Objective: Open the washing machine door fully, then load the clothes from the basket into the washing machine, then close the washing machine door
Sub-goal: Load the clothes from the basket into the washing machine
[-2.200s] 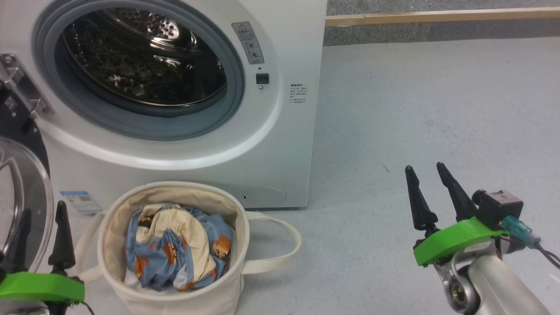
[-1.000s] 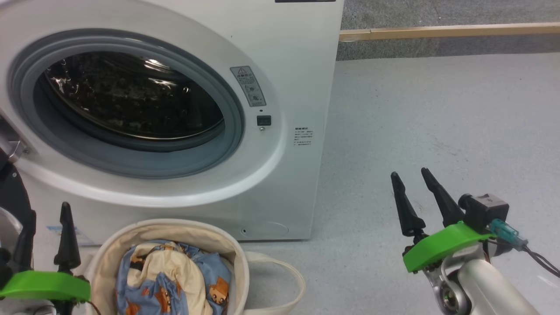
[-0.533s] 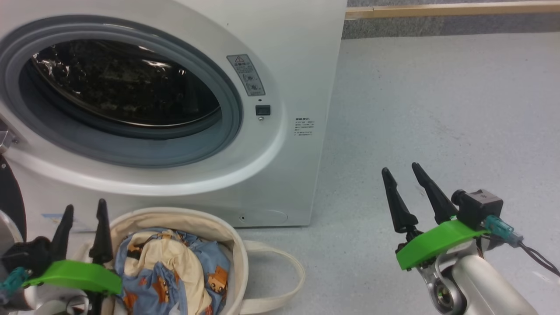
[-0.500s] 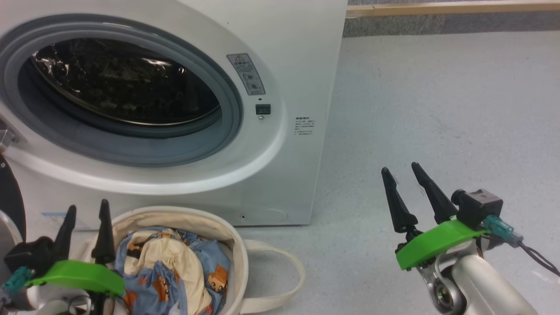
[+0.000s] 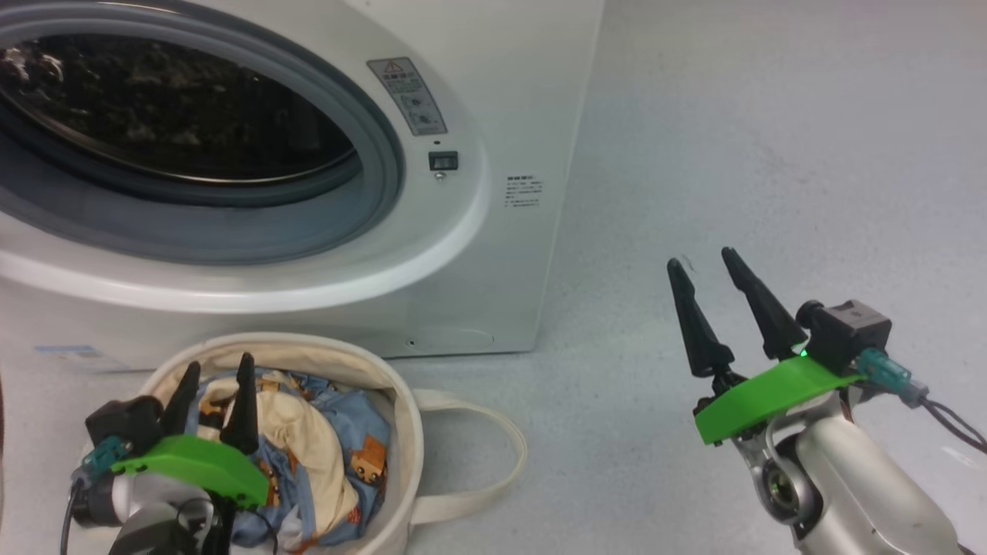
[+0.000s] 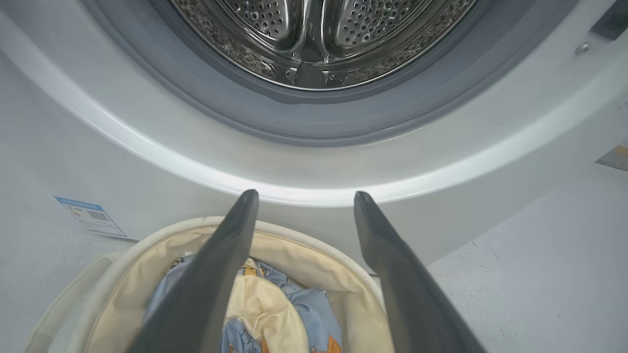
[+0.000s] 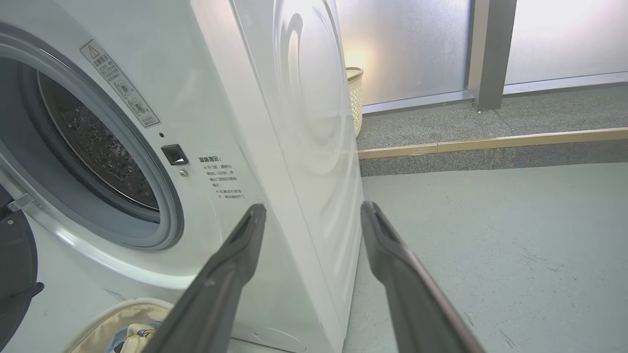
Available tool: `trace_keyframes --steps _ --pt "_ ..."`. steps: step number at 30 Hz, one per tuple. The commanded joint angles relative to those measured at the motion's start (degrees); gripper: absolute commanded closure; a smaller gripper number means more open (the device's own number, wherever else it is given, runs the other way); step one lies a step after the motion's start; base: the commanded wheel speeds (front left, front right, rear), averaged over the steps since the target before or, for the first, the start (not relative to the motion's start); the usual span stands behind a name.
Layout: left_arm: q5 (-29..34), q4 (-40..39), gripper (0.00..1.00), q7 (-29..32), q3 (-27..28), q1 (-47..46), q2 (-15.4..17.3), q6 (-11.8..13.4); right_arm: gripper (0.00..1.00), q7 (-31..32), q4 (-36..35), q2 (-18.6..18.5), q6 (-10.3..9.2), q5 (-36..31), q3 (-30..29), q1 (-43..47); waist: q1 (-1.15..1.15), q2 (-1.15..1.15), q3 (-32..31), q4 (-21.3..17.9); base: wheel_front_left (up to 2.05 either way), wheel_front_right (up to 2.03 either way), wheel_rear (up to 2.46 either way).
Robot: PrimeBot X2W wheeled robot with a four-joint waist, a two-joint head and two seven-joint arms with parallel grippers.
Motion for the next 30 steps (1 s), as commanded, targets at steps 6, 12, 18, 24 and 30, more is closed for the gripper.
trace_keyframes --steps 6,12,18,24,30 --pt "-2.56 4.35 0.00 -0.69 0.48 -3.60 2.09 -0.31 0.00 -0.71 -2.45 -0.95 0.05 -0.28 -0.19 -1.83 -0.01 0.00 3.52 -1.87 0.00 0.00 0.00" --pt "-3.74 14.06 0.00 -0.70 0.41 -7.04 3.04 -0.32 0.00 -0.71 -3.26 -1.35 0.05 -0.79 0.30 -3.04 -0.01 0.00 7.04 -3.76 0.00 0.00 0.00" --pt "-5.31 22.18 0.00 -0.70 -0.51 -11.22 3.94 -0.32 0.00 -0.71 -4.81 -2.17 0.05 -1.54 -0.38 -4.62 -0.01 0.00 11.62 -5.59 0.00 0.00 0.00" --pt "-6.74 27.60 0.00 -0.68 -1.15 -15.16 4.37 -0.32 0.00 -0.71 -6.86 -3.11 0.05 -2.57 -2.45 -5.04 -0.01 0.00 16.37 -5.98 0.00 0.00 0.00" --pt "-7.20 29.31 0.00 -0.30 -2.25 -18.36 4.04 -0.33 0.00 -0.71 -8.89 -4.07 0.05 -3.45 -3.98 -4.85 -0.01 0.00 20.55 -4.67 0.00 0.00 0.00"
